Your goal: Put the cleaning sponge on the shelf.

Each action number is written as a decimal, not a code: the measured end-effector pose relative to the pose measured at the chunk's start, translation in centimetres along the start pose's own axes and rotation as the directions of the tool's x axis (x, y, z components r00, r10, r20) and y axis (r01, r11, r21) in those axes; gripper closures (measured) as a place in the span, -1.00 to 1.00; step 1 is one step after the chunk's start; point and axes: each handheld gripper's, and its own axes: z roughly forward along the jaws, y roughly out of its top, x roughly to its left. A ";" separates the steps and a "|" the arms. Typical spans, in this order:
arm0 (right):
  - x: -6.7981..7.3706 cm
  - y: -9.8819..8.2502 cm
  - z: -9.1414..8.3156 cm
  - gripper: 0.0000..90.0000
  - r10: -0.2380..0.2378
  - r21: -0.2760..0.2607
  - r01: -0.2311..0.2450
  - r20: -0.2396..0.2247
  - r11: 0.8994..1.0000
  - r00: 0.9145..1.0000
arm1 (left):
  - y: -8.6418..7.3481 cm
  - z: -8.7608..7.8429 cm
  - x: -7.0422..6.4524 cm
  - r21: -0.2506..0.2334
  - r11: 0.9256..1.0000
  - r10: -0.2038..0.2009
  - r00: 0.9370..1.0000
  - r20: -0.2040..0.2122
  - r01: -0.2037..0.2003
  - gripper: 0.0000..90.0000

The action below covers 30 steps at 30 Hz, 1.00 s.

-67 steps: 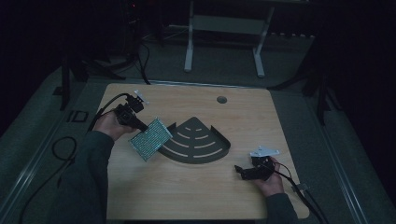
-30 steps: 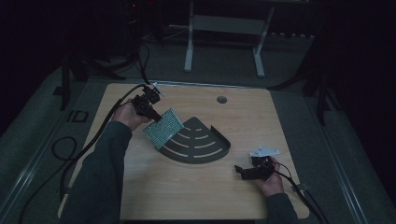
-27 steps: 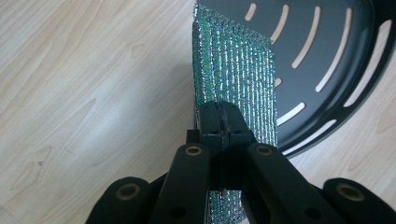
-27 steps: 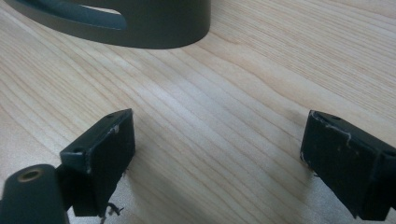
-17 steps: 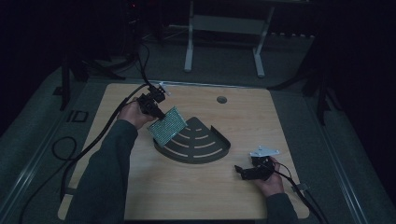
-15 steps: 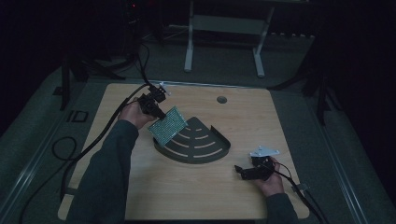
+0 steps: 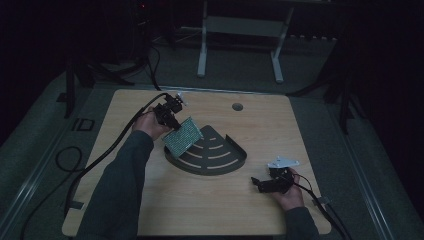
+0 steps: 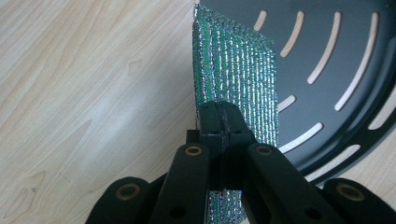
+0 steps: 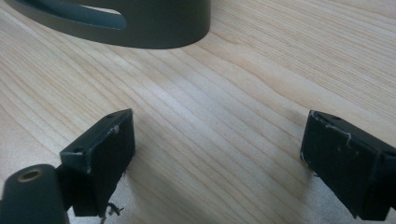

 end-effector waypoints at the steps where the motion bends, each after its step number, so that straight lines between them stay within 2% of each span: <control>1: 0.0 0.0 0.0 -0.79 0.000 0.000 0.000 0.000 1.000 1.000 | 0.1 0.3 0.0 0.004 1.000 0.000 1.000 -0.003 0.001 1.00; 18: 0.0 0.0 0.0 -0.79 0.000 0.000 0.000 0.000 1.000 1.000 | 0.3 2.2 -0.8 0.055 0.998 0.027 1.000 -0.016 -0.026 1.00; 30: 0.0 0.0 0.0 -0.79 0.000 0.000 0.000 0.000 1.000 1.000 | 0.3 3.3 -1.2 0.106 0.993 0.068 0.996 -0.062 -0.062 1.00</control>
